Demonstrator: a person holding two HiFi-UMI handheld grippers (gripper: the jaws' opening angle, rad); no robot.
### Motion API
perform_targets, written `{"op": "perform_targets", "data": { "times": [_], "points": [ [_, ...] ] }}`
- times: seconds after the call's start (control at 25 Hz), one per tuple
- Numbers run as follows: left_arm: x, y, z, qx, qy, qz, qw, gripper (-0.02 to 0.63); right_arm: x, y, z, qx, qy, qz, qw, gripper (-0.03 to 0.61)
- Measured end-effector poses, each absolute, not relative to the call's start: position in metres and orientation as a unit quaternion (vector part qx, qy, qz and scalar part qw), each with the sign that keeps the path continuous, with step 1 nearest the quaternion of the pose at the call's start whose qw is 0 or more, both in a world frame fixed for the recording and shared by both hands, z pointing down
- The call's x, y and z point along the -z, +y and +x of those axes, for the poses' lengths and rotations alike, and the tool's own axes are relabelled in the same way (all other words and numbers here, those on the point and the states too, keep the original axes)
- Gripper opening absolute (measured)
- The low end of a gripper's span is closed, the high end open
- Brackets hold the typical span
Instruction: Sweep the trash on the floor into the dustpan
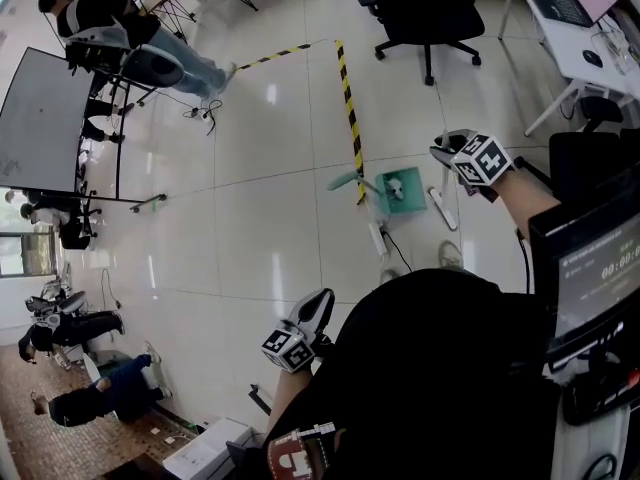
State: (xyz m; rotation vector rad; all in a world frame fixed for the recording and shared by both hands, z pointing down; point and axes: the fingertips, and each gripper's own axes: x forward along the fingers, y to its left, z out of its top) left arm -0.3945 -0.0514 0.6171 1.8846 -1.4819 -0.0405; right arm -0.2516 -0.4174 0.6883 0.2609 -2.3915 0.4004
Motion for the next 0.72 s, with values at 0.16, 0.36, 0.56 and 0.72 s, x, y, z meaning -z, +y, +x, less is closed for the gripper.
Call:
{"op": "perform_targets", "data": {
  "times": [0.16,0.36,0.56,0.72],
  "points": [
    [-0.617,-0.049,-0.395,0.019,-0.577,0.732,0.362,0.002,-0.678,-0.410,-0.262,-0.154,-0.928,0.088,0.327,0.078],
    [-0.616,-0.053,-0.393,0.023,-0.572,0.738,0.358,0.002,-0.661,-0.401,-0.254,-0.136,-0.933,0.072,0.326,0.077],
    [-0.614,-0.063,-0.390,0.027,-0.565,0.746,0.351,0.002,-0.655,-0.405,-0.230,-0.141,-0.927,0.083,0.338,0.077],
    [-0.612,-0.071,-0.390,0.034,-0.556,0.756,0.343,0.002,-0.652,-0.394,-0.212,-0.141,-0.921,0.089,0.353,0.077]
  ]
}}
